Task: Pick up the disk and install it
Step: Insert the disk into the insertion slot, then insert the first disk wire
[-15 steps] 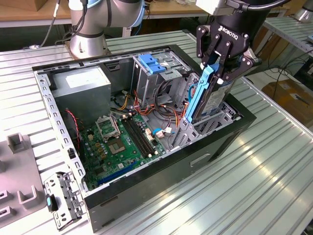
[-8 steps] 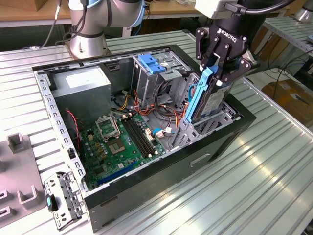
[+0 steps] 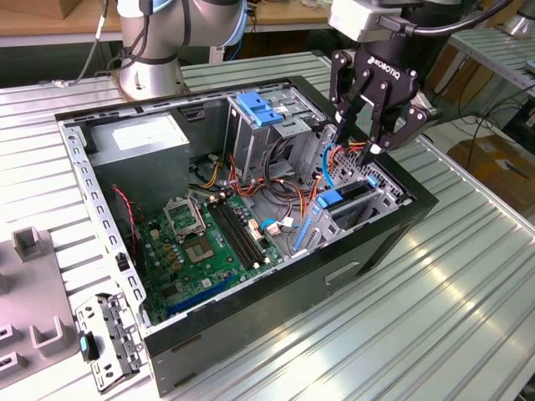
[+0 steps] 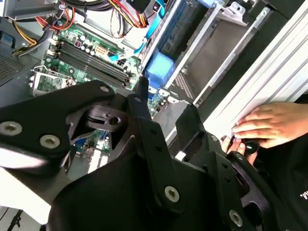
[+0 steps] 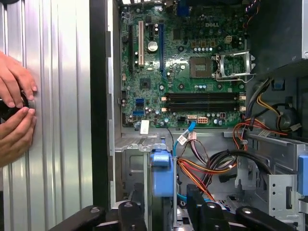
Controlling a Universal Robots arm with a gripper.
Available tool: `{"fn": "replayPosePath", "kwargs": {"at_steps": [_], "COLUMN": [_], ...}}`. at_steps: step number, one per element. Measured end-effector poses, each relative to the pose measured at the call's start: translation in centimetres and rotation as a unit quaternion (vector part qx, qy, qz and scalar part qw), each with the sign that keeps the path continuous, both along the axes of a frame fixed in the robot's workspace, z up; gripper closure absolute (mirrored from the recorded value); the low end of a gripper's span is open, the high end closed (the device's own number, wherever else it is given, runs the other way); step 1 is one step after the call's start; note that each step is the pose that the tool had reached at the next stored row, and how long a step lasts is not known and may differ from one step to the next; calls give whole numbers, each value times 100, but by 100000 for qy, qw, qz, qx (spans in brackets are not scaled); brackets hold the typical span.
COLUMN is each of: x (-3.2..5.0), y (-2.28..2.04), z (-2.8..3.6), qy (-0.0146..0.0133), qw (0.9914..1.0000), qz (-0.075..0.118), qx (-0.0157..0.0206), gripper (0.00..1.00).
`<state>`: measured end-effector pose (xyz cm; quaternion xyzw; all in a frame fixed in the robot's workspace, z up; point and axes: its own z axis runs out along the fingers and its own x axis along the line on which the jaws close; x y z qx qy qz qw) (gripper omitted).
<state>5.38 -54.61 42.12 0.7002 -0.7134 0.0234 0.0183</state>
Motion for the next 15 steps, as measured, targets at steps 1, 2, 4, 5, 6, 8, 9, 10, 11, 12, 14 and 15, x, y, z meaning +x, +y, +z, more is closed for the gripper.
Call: {"fn": "replayPosePath", "kwargs": {"at_steps": [1, 2, 4, 5, 6, 8, 9, 10, 11, 12, 14, 15], "x": [0, 0, 0, 0, 0, 9, 18, 19, 19, 19, 19, 19], "y": [0, 0, 0, 0, 0, -2, -9, -10, -11, -11, -11, -11], "z": [-34, -81, -138, -163, -200, -292, -417, -475, -478, -480, -483, -489], "qy": [6, 7, 6, 9, 3, 7, 6, 9, 11, 12, 11, 12], "qw": [100000, 100000, 100000, 100000, 100000, 100000, 100000, 100000, 100000, 100000, 100000, 100000], "qz": [1, 1, 1, 2, 9, 65, 78, 78, 79, 80, 79, 81], "qx": [-30, -29, -28, -33, -27, -25, -31, -22, -32, -35, -31, -32], "gripper": [49, 49, 51, 57, 70, 82, 89, 89, 89, 89, 89, 89]}}
